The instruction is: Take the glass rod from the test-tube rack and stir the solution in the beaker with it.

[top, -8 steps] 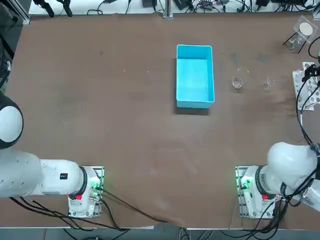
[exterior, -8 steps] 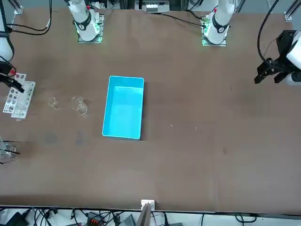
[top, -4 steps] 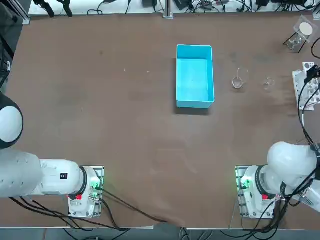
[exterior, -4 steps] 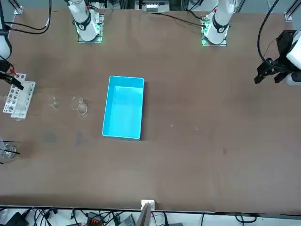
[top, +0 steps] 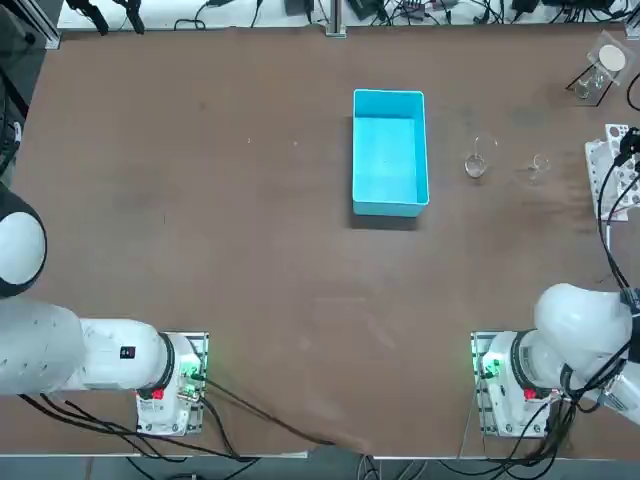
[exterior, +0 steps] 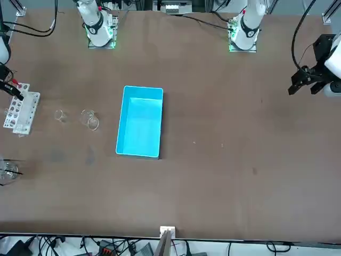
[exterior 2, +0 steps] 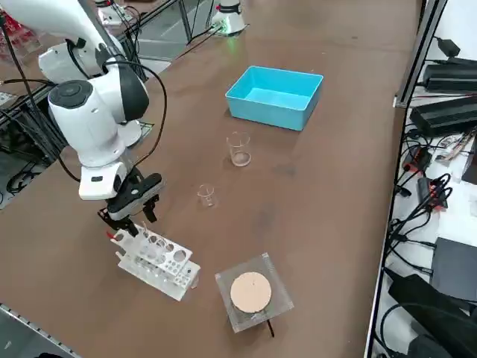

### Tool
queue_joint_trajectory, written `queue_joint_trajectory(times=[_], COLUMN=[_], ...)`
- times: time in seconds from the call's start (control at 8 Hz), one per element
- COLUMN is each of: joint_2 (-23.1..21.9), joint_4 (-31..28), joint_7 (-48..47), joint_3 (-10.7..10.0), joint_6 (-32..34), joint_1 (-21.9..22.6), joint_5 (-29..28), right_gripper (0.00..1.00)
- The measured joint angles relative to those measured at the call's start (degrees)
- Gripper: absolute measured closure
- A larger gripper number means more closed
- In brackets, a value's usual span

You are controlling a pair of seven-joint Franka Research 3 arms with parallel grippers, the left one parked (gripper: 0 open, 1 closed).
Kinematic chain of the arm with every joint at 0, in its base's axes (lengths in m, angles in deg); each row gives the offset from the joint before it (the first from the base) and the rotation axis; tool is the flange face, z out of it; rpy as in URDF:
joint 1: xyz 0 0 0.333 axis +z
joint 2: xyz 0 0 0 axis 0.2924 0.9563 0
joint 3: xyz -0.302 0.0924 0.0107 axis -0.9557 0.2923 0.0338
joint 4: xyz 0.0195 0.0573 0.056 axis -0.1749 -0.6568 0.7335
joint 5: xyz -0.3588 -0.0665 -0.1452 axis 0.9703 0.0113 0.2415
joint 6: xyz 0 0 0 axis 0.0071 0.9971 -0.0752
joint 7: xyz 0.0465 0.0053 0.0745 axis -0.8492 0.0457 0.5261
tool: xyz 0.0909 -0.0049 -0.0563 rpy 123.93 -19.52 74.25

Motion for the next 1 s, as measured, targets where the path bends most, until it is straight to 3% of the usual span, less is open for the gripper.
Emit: queue_joint_trajectory(times=[0.62, 1.0], joint_2=[0.73, 0.73], joint_4=[0.0, 0.01], joint_7=[-0.01, -0.01], joint_3=[0.03, 0.17], joint_6=[-0.18, -0.47], joint_1=[0.0, 0.01], joint_5=[-0.01, -0.01], right_gripper=[0.62, 0.66])
